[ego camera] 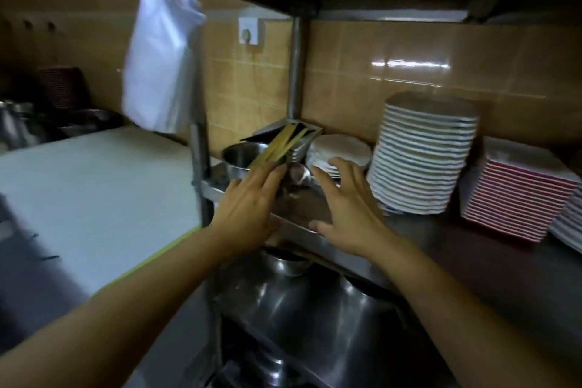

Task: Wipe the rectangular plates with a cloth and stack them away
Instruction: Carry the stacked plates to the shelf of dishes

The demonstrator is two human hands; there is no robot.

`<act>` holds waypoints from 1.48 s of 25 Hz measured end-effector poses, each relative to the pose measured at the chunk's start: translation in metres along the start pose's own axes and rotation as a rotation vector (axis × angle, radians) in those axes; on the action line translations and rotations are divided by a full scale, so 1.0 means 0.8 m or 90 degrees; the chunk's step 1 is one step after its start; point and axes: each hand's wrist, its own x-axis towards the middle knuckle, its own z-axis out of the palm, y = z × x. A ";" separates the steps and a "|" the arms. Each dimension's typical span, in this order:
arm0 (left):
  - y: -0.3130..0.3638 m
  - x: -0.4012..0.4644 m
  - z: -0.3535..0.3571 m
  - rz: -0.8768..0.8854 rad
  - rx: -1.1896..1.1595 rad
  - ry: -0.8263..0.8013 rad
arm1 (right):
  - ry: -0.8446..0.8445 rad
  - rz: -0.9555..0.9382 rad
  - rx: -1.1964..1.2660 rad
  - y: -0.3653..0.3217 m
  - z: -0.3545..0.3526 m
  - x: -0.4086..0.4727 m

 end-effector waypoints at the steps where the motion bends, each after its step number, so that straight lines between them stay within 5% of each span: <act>1: -0.023 -0.020 -0.008 -0.021 0.012 -0.001 | 0.001 -0.022 0.019 -0.028 0.008 0.011; 13: -0.276 -0.244 -0.081 -0.408 0.179 -0.051 | -0.046 -0.320 0.234 -0.350 0.136 0.156; 24: -0.479 -0.326 -0.120 -0.708 0.262 -0.072 | -0.148 -0.525 0.339 -0.583 0.242 0.315; 37: -0.848 -0.394 -0.127 -0.719 0.243 -0.065 | -0.170 -0.504 0.313 -0.859 0.367 0.509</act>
